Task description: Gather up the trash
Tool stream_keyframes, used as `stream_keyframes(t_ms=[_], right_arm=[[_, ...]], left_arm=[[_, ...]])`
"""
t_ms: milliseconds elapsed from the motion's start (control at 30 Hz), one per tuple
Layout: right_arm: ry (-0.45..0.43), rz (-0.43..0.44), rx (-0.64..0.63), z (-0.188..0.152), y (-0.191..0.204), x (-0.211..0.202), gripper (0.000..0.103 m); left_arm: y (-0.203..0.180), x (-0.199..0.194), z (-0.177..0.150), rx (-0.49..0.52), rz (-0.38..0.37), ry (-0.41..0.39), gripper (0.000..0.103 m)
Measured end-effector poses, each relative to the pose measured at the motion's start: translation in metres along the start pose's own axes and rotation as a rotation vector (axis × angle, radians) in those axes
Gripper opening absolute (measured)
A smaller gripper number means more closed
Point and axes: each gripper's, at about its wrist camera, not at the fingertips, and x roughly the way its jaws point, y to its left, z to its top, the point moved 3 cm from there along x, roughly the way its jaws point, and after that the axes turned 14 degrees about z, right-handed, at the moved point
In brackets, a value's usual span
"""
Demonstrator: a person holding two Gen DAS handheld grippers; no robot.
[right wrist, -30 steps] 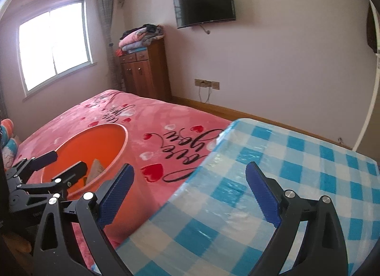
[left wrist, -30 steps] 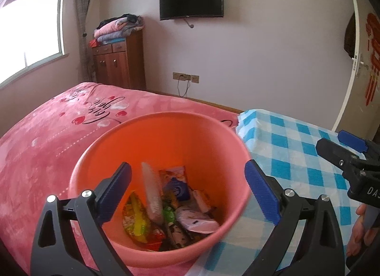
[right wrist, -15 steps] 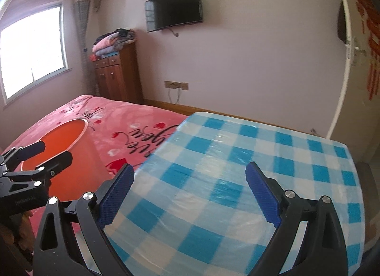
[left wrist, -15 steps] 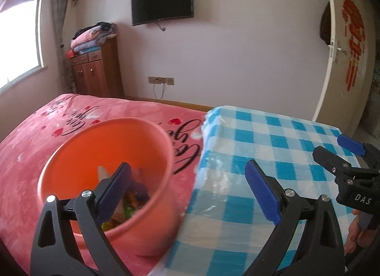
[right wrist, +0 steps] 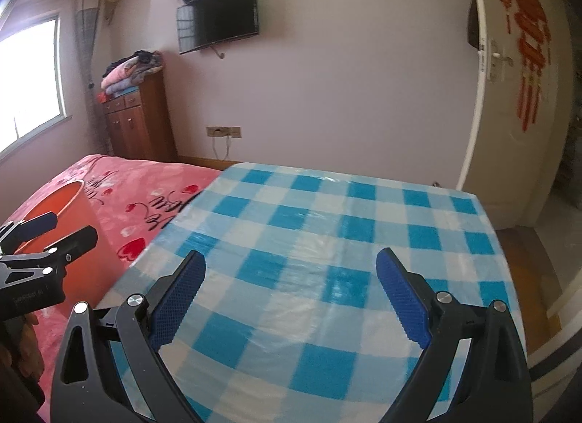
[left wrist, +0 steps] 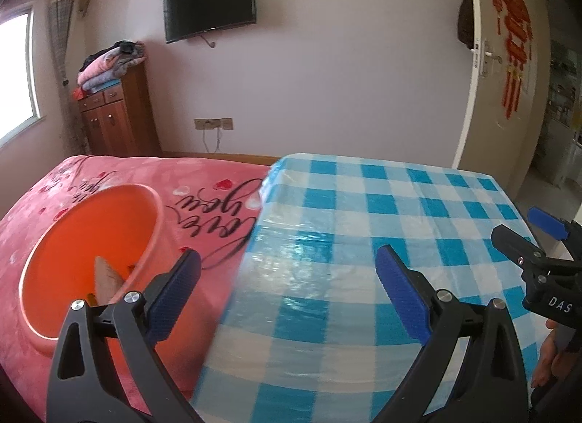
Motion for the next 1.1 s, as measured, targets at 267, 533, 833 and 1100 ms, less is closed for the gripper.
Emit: stream_keyframes(t_ms=[267,533,833,1100], right_arm=[[-0.015,-0.063,0.056,-0.016,-0.036,-0.024,0.094],[-0.025,-0.129,0.107,-0.034,-0.069,-0.046,0.094],[-0.043,-0.199,0.164,-0.054,-0.105,-0.074,0.094],[-0.058,-0.253,0.210,-0.075,-0.134,-0.098,0.094]], left_arm=[[-0.038,-0.009,-0.002,0.041,-0.053,-0.014,0.097],[-0.080,-0.016,-0.009,0.087,-0.105,-0.017,0.097],[-0.124,-0.023,-0.018,0.133,-0.160,-0.020,0.097],[-0.157,-0.032,-0.028,0.162,-0.208,-0.020,0.097]])
